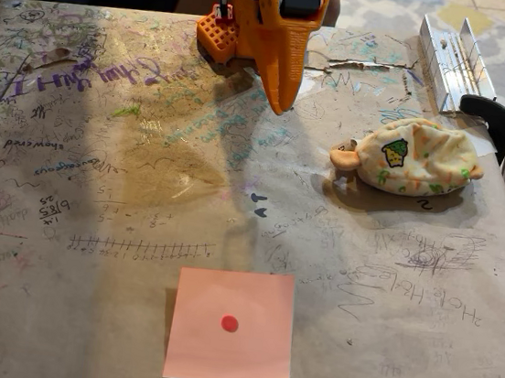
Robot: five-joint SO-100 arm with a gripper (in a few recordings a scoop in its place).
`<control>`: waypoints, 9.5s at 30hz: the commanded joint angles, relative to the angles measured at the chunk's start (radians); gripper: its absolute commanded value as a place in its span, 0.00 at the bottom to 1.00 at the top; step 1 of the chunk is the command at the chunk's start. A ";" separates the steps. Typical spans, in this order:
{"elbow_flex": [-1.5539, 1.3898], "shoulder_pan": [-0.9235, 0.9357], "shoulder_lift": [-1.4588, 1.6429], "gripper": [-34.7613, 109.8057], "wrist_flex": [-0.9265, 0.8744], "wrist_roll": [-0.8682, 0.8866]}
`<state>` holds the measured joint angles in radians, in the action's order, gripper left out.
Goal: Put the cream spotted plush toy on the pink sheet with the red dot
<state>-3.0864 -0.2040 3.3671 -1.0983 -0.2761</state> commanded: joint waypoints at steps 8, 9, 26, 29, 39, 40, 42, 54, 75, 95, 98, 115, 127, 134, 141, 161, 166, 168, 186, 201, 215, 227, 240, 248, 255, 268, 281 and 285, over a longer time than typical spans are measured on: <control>0.011 -0.025 0.003 0.24 0.003 -0.018; 0.011 -0.025 0.003 0.24 0.003 -0.018; 0.011 -0.026 0.005 0.24 0.002 -0.020; 0.011 -0.026 0.005 0.24 0.002 -0.020; 0.011 -0.025 0.005 0.24 0.002 -0.018; 0.011 -0.025 0.005 0.24 0.002 -0.018; 0.011 -0.026 0.005 0.24 0.002 -0.020; 0.011 -0.028 0.005 0.24 0.002 -0.021; 0.011 -0.029 0.005 0.24 0.002 -0.026; 0.224 -0.123 -0.541 0.43 0.078 -0.061; 0.437 -0.183 -0.862 0.44 0.112 -0.060; 0.876 -0.568 -1.506 0.49 0.052 0.212; 0.891 -0.471 -1.698 0.51 0.012 0.219; 0.904 -0.517 -1.687 0.27 0.006 0.175; 0.879 -0.545 -1.491 0.24 0.020 0.146; 1.482 -0.049 -0.143 0.24 -0.646 0.021; 1.264 0.009 -0.009 0.24 -0.555 -0.091; 1.124 0.038 -0.071 0.24 -0.437 -0.095; 0.750 0.156 -0.988 0.53 -0.143 -0.141; 0.632 0.015 -0.891 0.46 -0.054 -0.115; 0.710 -0.270 -0.457 0.24 -0.281 0.061; 0.522 -0.333 -0.236 0.24 -0.176 0.103; 0.120 -0.288 -0.002 0.24 -0.011 0.104; 0.006 -0.259 0.003 0.24 0.054 0.117; -0.006 -0.063 0.003 0.24 0.166 0.115; -0.052 0.092 0.003 0.24 0.241 0.052; -0.052 0.086 0.003 0.24 0.236 0.058; -0.052 0.086 0.003 0.24 0.236 0.057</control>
<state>-3.1401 -0.1089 3.3625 -0.8575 -0.2102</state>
